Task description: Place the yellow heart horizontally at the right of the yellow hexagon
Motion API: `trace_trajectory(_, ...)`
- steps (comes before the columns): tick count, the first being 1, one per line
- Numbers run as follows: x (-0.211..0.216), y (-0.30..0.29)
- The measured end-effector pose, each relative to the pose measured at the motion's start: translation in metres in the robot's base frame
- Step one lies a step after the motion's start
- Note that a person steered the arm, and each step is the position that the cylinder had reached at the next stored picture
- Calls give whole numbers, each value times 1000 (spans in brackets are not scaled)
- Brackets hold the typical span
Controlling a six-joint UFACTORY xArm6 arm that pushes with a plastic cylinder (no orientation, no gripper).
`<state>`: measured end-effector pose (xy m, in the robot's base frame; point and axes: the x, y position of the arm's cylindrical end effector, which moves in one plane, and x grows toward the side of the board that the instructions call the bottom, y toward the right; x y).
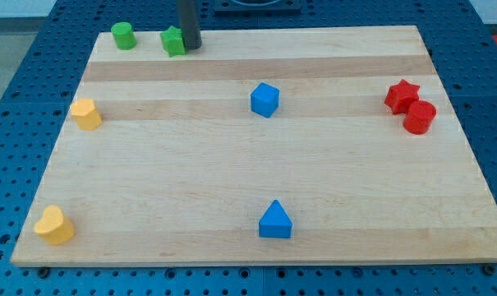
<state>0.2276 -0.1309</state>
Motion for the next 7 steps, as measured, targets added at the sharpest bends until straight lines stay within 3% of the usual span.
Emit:
trace_trajectory(2, 0, -36)
trace_trajectory(4, 0, -37)
trace_trajectory(5, 14, -13)
trace_trajectory(7, 89, 43)
